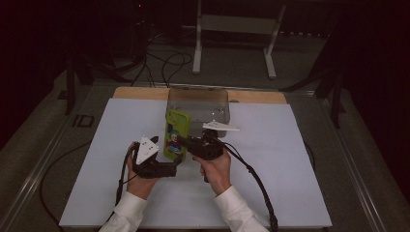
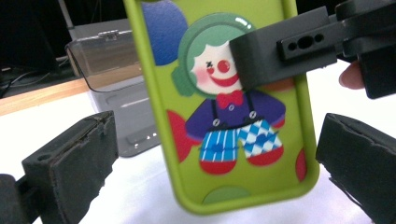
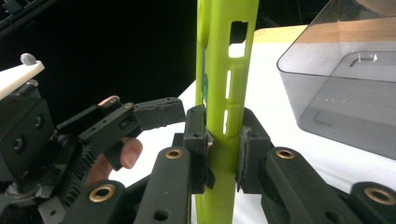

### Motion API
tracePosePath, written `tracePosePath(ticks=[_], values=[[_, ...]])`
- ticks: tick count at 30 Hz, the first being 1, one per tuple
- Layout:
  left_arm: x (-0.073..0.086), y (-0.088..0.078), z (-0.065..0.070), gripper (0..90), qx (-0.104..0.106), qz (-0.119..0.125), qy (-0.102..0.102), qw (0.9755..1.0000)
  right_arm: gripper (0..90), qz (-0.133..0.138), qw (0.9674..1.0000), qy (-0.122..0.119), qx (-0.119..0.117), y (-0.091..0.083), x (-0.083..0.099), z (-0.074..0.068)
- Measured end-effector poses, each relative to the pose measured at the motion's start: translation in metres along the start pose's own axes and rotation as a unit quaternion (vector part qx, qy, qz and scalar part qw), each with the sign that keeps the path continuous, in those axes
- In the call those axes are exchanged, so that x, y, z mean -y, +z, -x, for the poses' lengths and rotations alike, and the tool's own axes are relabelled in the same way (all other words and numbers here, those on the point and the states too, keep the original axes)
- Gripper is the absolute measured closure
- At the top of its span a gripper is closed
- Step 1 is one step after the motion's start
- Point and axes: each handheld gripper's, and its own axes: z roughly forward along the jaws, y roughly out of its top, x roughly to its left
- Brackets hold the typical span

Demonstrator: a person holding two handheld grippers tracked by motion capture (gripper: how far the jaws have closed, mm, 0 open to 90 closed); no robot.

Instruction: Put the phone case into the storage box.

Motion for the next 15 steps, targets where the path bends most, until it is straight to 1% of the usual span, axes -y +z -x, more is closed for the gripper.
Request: tracePosePath(ticks=[3, 8, 9, 10, 12, 14, 15], values=[[0.001, -0.006, -0.004, 0.0, -0.004, -0.001, 0.008, 1.0000, 77.5, 0.003, 1.0000, -0.003, 0.004, -0.003, -0.003, 0.001], [0.002, -0.019, -0.013, 0.0, -0.009, 0.007, 0.006, 0.9999, 77.5, 0.004, 0.9999, -0.012, 0.006, -0.004, -0.006, -0.001], [0.002, -0.022, -0.015, 0.0, -0.014, 0.008, 0.007, 0.9998, 77.5, 0.003, 0.9999, -0.013, 0.006, -0.004, -0.006, -0.001], [0.002, -0.022, -0.015, 0.0, -0.014, 0.008, 0.007, 0.9998, 77.5, 0.003, 0.9999, -0.013, 0.006, -0.004, -0.006, -0.001], [0.004, -0.027, -0.021, 0.0, -0.022, 0.011, 0.005, 0.9997, 77.5, 0.001, 0.9998, -0.019, 0.008, -0.004, -0.007, -0.002], [0.006, -0.031, -0.025, 0.0, -0.029, 0.015, 0.005, 0.9995, 77.5, 0.000, 0.9998, -0.020, 0.008, -0.004, -0.007, -0.003], [0.006, -0.033, -0.027, 0.0, -0.036, 0.018, 0.007, 0.9992, 77.5, 0.000, 0.9997, -0.021, 0.009, -0.004, -0.008, -0.003]])
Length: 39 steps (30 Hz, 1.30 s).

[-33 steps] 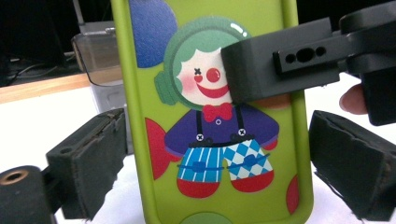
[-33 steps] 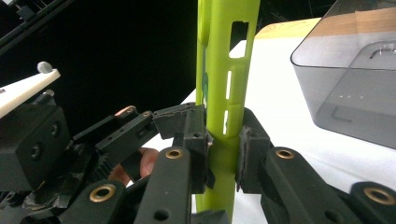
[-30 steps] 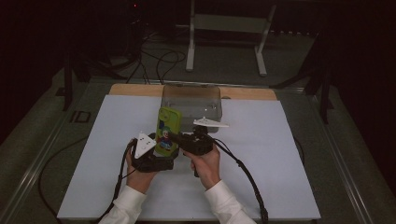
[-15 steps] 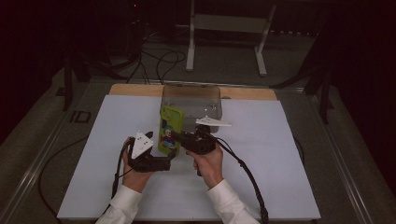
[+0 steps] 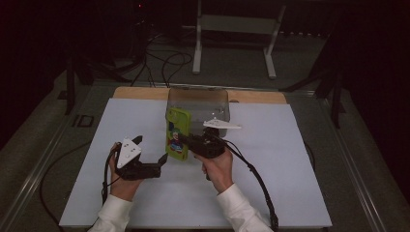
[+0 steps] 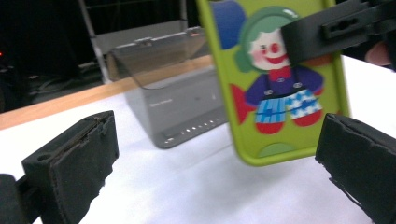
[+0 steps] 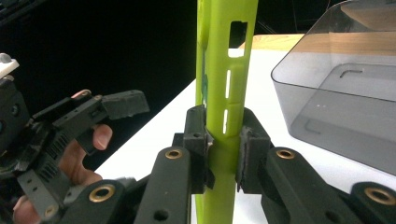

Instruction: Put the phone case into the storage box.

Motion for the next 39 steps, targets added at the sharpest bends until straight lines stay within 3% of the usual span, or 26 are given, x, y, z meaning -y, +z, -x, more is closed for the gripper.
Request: tracePosePath(ticks=[9, 13, 19, 24, 39], values=[[0.006, -0.009, -0.009, 0.0, -0.025, -0.002, 0.013, 0.9996, 77.5, -0.001, 1.0000, -0.007, 0.004, -0.003, -0.005, 0.001], [0.012, -0.013, -0.013, 0.0, -0.027, -0.008, 0.010, 0.9996, 77.5, -0.003, 0.9999, -0.010, 0.005, -0.004, -0.008, 0.001], [0.033, -0.021, -0.023, 0.0, -0.035, -0.026, 0.002, 0.9990, 77.4, -0.014, 0.9996, -0.020, 0.012, -0.006, -0.010, 0.003], [0.049, -0.025, -0.031, 0.0, -0.034, -0.033, -0.015, 0.9987, 77.4, -0.018, 0.9994, -0.019, 0.021, -0.006, -0.011, 0.006], [0.060, -0.025, -0.039, 0.0, -0.055, -0.034, -0.023, 0.9976, 77.4, -0.042, 0.9978, -0.025, 0.044, -0.006, -0.017, 0.010]])
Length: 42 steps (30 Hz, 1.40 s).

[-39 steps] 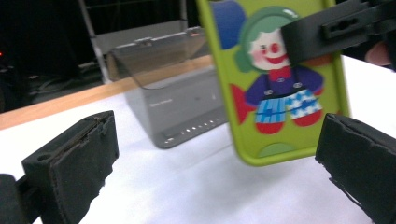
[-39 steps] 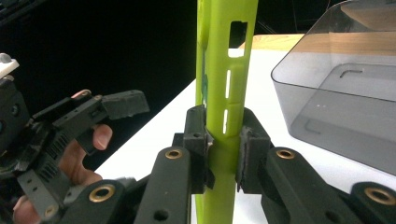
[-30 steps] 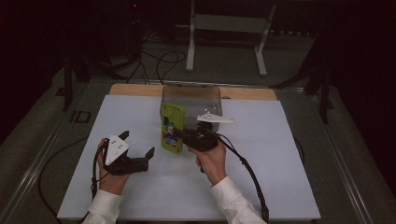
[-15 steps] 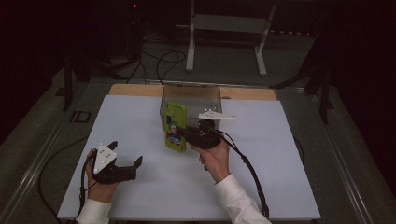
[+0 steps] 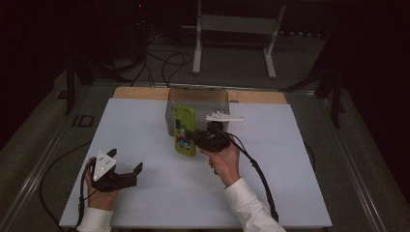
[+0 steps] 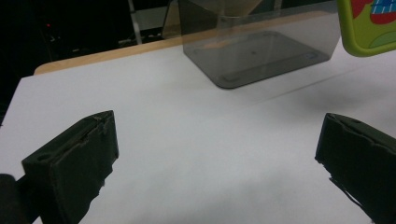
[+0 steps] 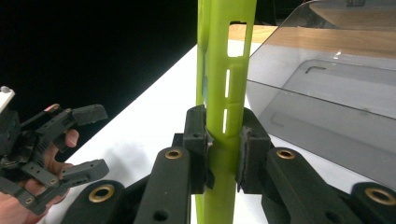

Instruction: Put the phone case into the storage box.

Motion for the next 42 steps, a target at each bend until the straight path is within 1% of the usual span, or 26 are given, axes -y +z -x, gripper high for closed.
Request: tracePosePath(ticks=[4, 7, 9, 14, 16, 18, 20, 23, 31, 34, 42], values=[[0.000, 0.000, 0.000, 0.0, 0.000, 0.000, 0.001, 1.0000, 77.4, -0.006, 1.0000, -0.006, 0.002, -0.001, -0.006, -0.002], [0.000, 0.000, 0.000, 0.0, -0.002, 0.003, 0.001, 1.0000, 77.3, -0.011, 0.9998, -0.017, 0.006, -0.001, -0.009, -0.002], [0.000, -0.001, 0.000, 0.0, -0.004, 0.008, 0.001, 1.0000, 77.3, -0.016, 0.9997, -0.017, 0.006, -0.001, -0.011, -0.002], [0.000, -0.002, -0.001, 0.0, -0.004, 0.009, 0.001, 1.0000, 77.4, -0.022, 0.9996, -0.018, 0.009, 0.000, -0.013, 0.000], [0.000, -0.001, 0.000, 0.0, 0.000, 0.005, 0.002, 1.0000, 77.4, -0.025, 0.9994, -0.023, 0.011, 0.000, -0.014, 0.000], [0.000, -0.001, 0.000, 0.0, 0.003, 0.003, 0.003, 1.0000, 77.4, -0.027, 0.9993, -0.022, 0.012, 0.000, -0.015, 0.000], [-0.001, -0.001, 0.001, 0.0, -0.002, 0.003, 0.009, 1.0000, 77.4, -0.029, 0.9991, -0.026, 0.013, 0.000, -0.017, 0.000], [-0.001, -0.002, 0.001, 0.0, -0.003, 0.005, 0.009, 0.9999, 77.4, -0.031, 0.9990, -0.030, 0.013, 0.000, -0.019, -0.001], [-0.001, -0.002, 0.001, 0.0, -0.009, 0.007, 0.012, 0.9999, 77.3, -0.040, 0.9987, -0.031, 0.010, 0.001, -0.025, 0.000], [-0.001, -0.002, 0.002, 0.0, -0.009, 0.007, 0.013, 0.9999, 77.3, -0.043, 0.9985, -0.032, 0.013, 0.000, -0.027, 0.000], [-0.001, -0.002, 0.002, 0.0, -0.010, 0.006, 0.014, 0.9998, 77.3, -0.050, 0.9976, -0.043, 0.022, 0.000, -0.033, 0.003]])
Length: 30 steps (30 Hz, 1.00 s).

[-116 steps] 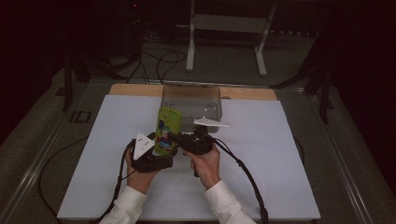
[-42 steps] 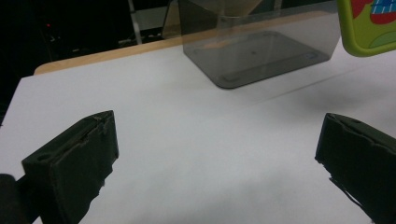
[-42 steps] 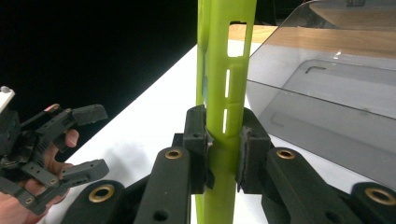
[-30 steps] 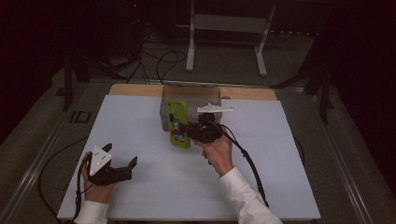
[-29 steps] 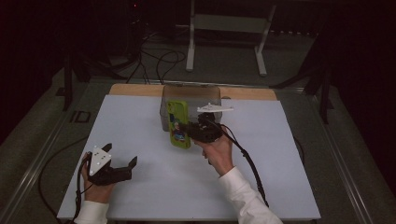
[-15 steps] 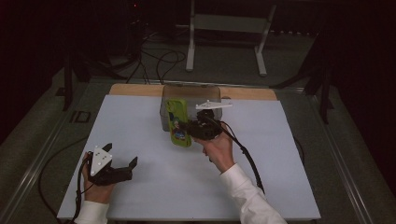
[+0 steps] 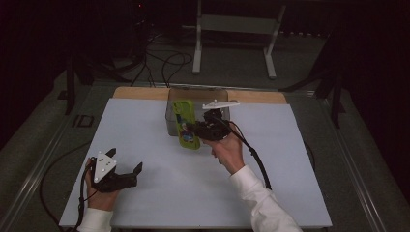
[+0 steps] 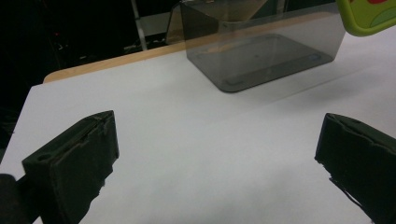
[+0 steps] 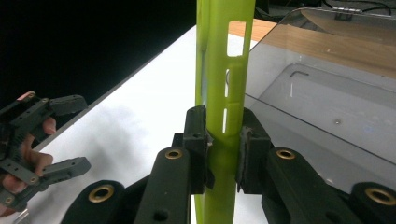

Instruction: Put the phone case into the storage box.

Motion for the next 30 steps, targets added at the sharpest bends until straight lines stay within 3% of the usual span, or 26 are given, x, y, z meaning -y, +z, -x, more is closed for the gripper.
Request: tracePosePath(ticks=[15, 19, 30], values=[[0.000, 0.001, 0.001, 0.0, -0.001, -0.003, 0.001, 1.0000, 77.4, -0.018, 0.9997, -0.012, 0.012, -0.002, -0.012, 0.007], [0.000, 0.001, 0.001, 0.0, -0.001, -0.004, 0.001, 1.0000, 77.3, -0.026, 0.9996, -0.001, 0.008, -0.003, -0.017, 0.008], [0.000, 0.001, 0.000, 0.0, -0.003, -0.003, 0.000, 1.0000, 77.4, -0.041, 0.9989, -0.015, 0.017, -0.006, -0.028, 0.008]])
